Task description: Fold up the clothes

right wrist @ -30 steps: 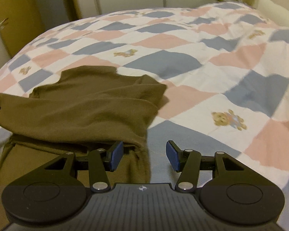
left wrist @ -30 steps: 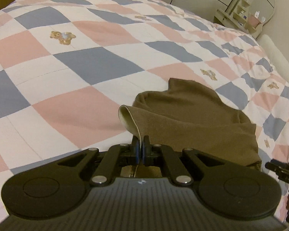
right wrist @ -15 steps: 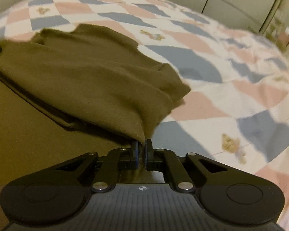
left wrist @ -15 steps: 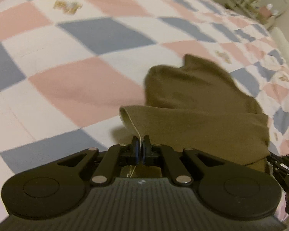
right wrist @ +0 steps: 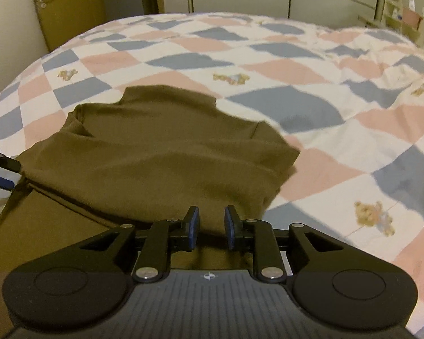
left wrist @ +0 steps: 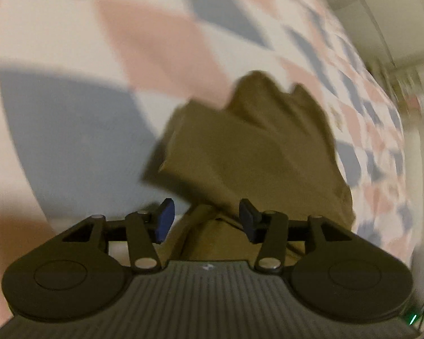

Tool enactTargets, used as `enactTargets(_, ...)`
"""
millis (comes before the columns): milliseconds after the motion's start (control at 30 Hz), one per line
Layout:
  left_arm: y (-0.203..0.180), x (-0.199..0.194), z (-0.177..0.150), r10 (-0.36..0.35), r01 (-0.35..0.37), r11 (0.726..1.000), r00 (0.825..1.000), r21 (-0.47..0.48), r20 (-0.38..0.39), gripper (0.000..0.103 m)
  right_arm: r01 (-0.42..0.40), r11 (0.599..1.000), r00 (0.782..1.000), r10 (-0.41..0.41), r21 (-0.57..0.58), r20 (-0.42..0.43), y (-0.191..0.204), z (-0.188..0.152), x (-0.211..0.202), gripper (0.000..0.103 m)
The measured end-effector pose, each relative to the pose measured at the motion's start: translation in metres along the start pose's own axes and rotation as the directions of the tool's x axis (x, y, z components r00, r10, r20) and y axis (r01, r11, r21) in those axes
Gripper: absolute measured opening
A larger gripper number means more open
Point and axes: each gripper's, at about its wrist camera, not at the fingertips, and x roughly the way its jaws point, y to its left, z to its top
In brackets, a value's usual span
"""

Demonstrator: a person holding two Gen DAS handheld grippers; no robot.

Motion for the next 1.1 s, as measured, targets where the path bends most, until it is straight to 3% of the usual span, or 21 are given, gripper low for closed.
enactTargets(100,0.008,0.005,0.001,-0.04,0.045,0.995,0.997,-0.087,0.059,0.039,0.007,1.0,1.0,-0.006,0.019,-0.014,-0.001,-0.008,0.0,0.028)
enactTargets(133,0.005,0.009,0.001,-0.03,0.035,0.997,0.998,-0.075,0.058,0.033,0.009,1.0,1.0,-0.008,0.026,-0.02,-0.002,-0.01,0.0,0.028)
enactTargets(167,0.003,0.012,0.001,-0.018,0.021,0.998,0.998,-0.058,0.054,0.018,0.01,0.999,1.0,-0.01,0.033,-0.025,-0.003,-0.012,0.0,0.028)
enactTargets(233,-0.014,0.014,-0.005,0.041,-0.046,0.997,0.996,0.066,0.076,0.006,0.013,0.999,1.0,-0.012,0.05,-0.025,-0.007,-0.012,-0.001,0.028)
enactTargets(267,-0.03,0.014,-0.011,0.095,-0.115,0.978,0.989,0.172,0.117,0.006,0.014,0.998,1.0,-0.013,0.059,-0.026,-0.008,-0.012,-0.002,0.028)
enactTargets(333,-0.063,0.014,-0.025,0.19,-0.264,0.889,0.956,0.375,0.222,0.006,0.017,0.997,1.0,-0.015,0.075,-0.027,-0.012,-0.012,-0.003,0.028)
enactTargets(367,-0.082,0.016,-0.04,0.214,-0.342,0.791,0.931,0.507,0.295,0.006,0.018,0.996,1.0,-0.016,0.084,-0.027,-0.014,-0.012,-0.003,0.028)
enactTargets(400,-0.1,0.019,-0.057,0.22,-0.417,0.663,0.902,0.622,0.371,0.006,0.019,0.996,0.999,-0.017,0.092,-0.028,-0.016,-0.012,-0.004,0.028)
enactTargets(433,-0.119,0.022,-0.074,0.211,-0.487,0.511,0.87,0.709,0.445,0.006,0.021,0.995,0.999,-0.018,0.101,-0.028,-0.017,-0.013,-0.004,0.028)
enactTargets(467,-0.129,0.03,-0.096,0.193,-0.539,0.332,0.842,0.774,0.504,0.006,0.022,0.994,0.999,-0.019,0.109,-0.029,-0.019,-0.013,-0.004,0.028)
enactTargets(533,-0.132,0.051,-0.143,0.109,-0.57,-0.074,0.811,0.818,0.575,0.01,0.025,0.992,0.999,-0.021,0.126,-0.03,-0.023,-0.013,-0.005,0.028)
enactTargets(567,-0.129,0.06,-0.156,0.093,-0.531,-0.182,0.829,0.828,0.552,0.012,0.026,0.991,0.999,-0.022,0.134,-0.031,-0.025,-0.013,-0.006,0.029)
enactTargets(633,-0.12,0.076,-0.181,0.08,-0.43,-0.368,0.869,0.824,0.489,0.017,0.024,0.989,0.999,-0.018,0.145,-0.037,-0.027,-0.014,-0.006,0.029)
enactTargets(667,-0.117,0.081,-0.184,0.097,-0.4,-0.39,0.878,0.83,0.469,0.016,0.021,0.989,0.999,-0.015,0.149,-0.041,-0.028,-0.014,-0.007,0.03)
enactTargets(700,-0.114,0.081,-0.182,0.106,-0.397,-0.38,0.878,0.835,0.466,0.016,0.019,0.988,0.999,-0.013,0.152,-0.043,-0.029,-0.015,-0.007,0.03)
enactTargets(733,-0.113,0.077,-0.176,0.116,-0.397,-0.34,0.882,0.853,0.457,0.019,0.017,0.988,0.999,-0.011,0.153,-0.041,-0.029,-0.015,-0.009,0.032)
enactTargets(767,-0.115,0.071,-0.167,0.134,-0.386,-0.273,0.892,0.881,0.432,0.024,0.014,0.988,0.999,-0.008,0.155,-0.038,-0.031,-0.015,-0.01,0.032)
enactTargets(833,-0.12,0.048,-0.141,0.145,-0.314,-0.075,0.936,0.947,0.322,0.027,0.008,0.986,1.0,-0.003,0.165,-0.027,-0.033,-0.014,-0.013,0.032)
enactTargets(900,-0.122,0.02,-0.114,0.101,-0.216,0.125,0.974,0.968,0.204,0.027,-0.007,0.985,1.0,0.008,0.175,-0.006,-0.035,-0.01,-0.016,0.032)
enactTargets(1033,-0.123,-0.007,-0.068,0.011,-0.138,0.449,0.989,0.883,0.149,0.025,-0.053,0.984,0.997,0.043,0.173,0.059,-0.035,0.006,-0.018,0.032)
enactTargets(1100,-0.118,-0.007,-0.047,-0.018,-0.147,0.582,0.981,0.8,0.193,0.025,-0.081,0.981,0.995,0.069,0.174,0.073,-0.033,0.015,-0.014,0.032)
